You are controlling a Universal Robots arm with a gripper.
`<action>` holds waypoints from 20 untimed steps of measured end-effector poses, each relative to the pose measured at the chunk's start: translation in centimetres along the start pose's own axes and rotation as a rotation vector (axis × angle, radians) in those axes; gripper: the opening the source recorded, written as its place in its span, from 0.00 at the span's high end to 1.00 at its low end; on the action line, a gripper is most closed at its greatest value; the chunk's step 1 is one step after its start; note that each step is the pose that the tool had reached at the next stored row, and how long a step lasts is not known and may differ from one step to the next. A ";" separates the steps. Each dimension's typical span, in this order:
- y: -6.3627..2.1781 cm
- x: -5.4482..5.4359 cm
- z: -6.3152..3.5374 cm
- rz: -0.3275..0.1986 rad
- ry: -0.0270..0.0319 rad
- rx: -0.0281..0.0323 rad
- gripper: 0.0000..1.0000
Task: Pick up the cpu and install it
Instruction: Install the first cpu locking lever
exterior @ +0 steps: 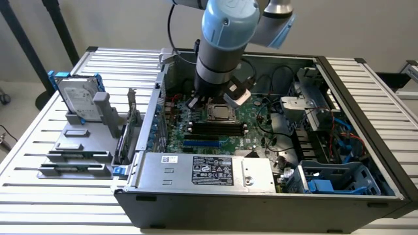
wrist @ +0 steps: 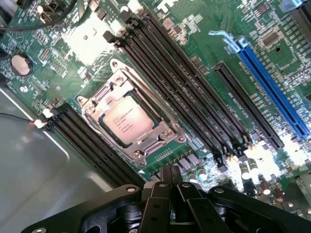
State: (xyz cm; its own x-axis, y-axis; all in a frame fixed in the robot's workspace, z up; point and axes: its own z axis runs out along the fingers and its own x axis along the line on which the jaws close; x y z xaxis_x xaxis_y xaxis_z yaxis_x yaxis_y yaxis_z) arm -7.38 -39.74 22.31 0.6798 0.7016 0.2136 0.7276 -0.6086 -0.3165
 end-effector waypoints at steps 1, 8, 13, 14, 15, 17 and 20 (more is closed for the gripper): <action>-0.13 0.2 0.08 -0.001 -0.0007 0.0000 0.89; -1.17 1.4 0.72 -0.009 -0.0161 -0.0094 0.89; -1.77 2.0 1.08 -0.020 -0.0398 -0.0241 0.89; -1.87 2.1 1.12 -0.024 -0.0449 -0.0264 0.89; -1.98 2.2 1.16 -0.030 -0.0512 -0.0289 0.89; -2.15 2.3 1.16 -0.042 -0.0638 -0.0332 0.89; -2.29 2.4 1.09 -0.071 -0.0816 -0.0348 0.89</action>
State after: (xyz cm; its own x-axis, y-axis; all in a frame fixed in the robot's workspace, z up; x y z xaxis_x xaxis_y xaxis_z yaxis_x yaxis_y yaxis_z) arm -7.51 -36.27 22.54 0.6175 0.7705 0.1580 0.7775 -0.5677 -0.2705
